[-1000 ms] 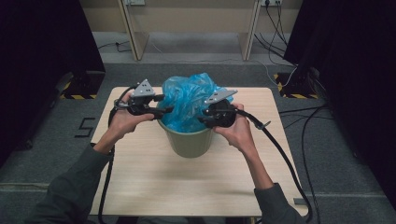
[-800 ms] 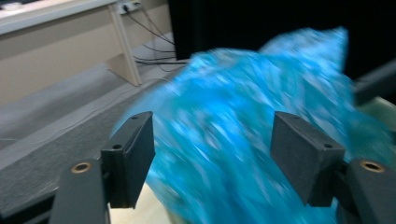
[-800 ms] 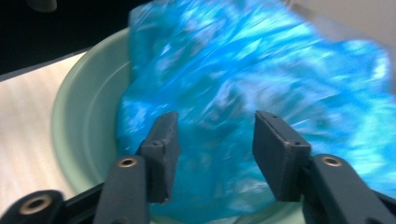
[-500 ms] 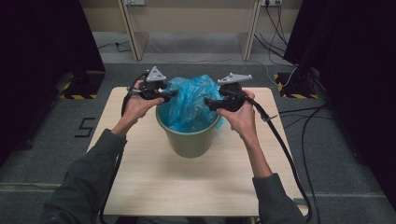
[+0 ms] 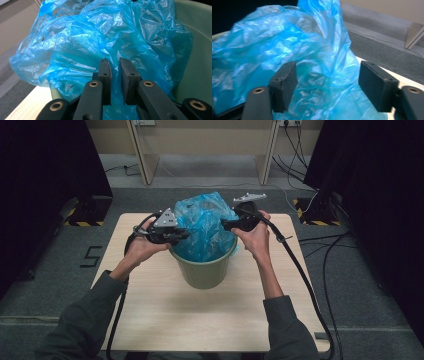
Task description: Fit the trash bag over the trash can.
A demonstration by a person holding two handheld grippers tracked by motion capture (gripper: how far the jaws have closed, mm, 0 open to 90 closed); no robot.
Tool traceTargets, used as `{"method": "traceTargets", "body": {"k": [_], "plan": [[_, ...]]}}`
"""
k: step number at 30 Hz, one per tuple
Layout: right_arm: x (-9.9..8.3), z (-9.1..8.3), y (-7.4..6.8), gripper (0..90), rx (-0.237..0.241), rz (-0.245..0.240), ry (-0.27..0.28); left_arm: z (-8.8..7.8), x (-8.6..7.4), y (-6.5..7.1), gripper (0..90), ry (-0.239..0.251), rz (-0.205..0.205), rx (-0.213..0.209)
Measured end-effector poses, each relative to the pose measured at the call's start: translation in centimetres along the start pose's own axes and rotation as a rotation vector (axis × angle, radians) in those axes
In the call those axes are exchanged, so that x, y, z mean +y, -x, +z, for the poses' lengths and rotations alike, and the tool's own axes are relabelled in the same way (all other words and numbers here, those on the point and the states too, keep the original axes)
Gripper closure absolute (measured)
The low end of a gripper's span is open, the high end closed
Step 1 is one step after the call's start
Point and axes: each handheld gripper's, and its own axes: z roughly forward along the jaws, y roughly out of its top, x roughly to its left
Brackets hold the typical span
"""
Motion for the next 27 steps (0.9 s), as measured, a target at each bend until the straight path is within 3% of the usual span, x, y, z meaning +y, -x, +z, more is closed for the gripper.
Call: {"method": "traceTargets", "body": {"k": [1,3,4,8,9,10,11,13,14,16,17,18,19,20,21,22,23,24,25,26,27], "plan": [[0.1,0.3,0.0,40.1,0.006,-0.009,-0.01,0.0,-0.1,-0.1,79.5,-0.001,-0.003,-0.001],[0.1,0.6,0.1,63.2,0.039,-0.056,-0.01,-0.2,-0.3,-0.2,79.2,0.004,-0.011,-0.01],[0.0,0.7,0.2,69.3,0.052,-0.087,0.0,-0.2,-0.4,-0.2,78.7,0.01,-0.023,-0.015],[-0.3,0.2,0.0,87.0,0.06,-0.151,0.007,-0.7,-0.5,-0.5,71.5,0.033,-0.049,-0.014],[-0.3,-0.4,-0.5,90.0,0.098,-0.161,0.03,-1.1,-0.3,-0.7,61.9,0.066,-0.097,-0.011],[-0.3,-0.4,-0.5,90.0,0.098,-0.161,0.03,-1.1,-0.3,-0.7,58.4,0.066,-0.097,-0.011],[-0.4,-1.1,-1.8,90.0,0.159,-0.193,0.043,-1.2,-0.2,-0.8,56.7,0.082,-0.119,-0.013],[-0.5,-1.3,-2.4,90.0,0.165,-0.208,0.038,-1.3,0.2,-1.1,52.6,0.088,-0.133,0.004],[-0.9,-1.8,-3.9,90.0,0.186,-0.258,0.018,-1.2,0.8,-1.5,46.6,0.095,-0.152,0.029],[-1.2,-2.0,-4.5,90.0,0.194,-0.271,0.01,-1.0,1.2,-1.8,44.5,0.099,-0.168,0.036],[-1.2,-2.2,-4.9,85.8,0.169,-0.282,0.01,-0.8,1.5,-2.0,38.8,0.095,-0.182,0.042],[-1.2,-2.2,-4.9,85.8,0.169,-0.282,0.01,-0.4,1.8,-2.3,38.8,0.088,-0.186,0.053],[-0.8,-2.4,-4.5,70.9,0.118,-0.226,0.029,0.4,2.3,-2.7,36.9,0.089,-0.2,0.076],[-0.5,-2.4,-4.1,61.4,0.108,-0.198,0.035,0.8,2.5,-2.9,36.6,0.077,-0.203,0.077],[-0.5,-2.4,-4.1,61.4,0.108,-0.198,0.035,0.8,2.5,-2.9,38.4,0.077,-0.203,0.077],[-0.3,-2.2,-3.5,54.4,0.098,-0.149,0.037,1.4,2.6,-3.0,38.4,0.064,-0.198,0.068],[0.2,-1.6,-1.9,43.6,0.053,-0.064,0.047,2.3,2.5,-3.1,50.8,0.033,-0.185,0.006],[0.2,-1.6,-1.9,43.6,0.053,-0.064,0.047,2.3,2.5,-3.1,61.3,0.033,-0.185,0.006],[0.4,-0.7,-0.6,38.9,0.004,-0.018,0.057,2.6,2.3,-3.1,68.5,0.024,-0.191,-0.029],[0.4,-0.7,-0.6,38.9,0.004,-0.018,0.057,2.8,2.1,-3.1,68.5,0.008,-0.182,-0.037],[0.4,-0.2,0.0,37.3,-0.007,0.003,0.047,3.0,1.9,-2.9,74.6,-0.014,-0.155,-0.032]]}}
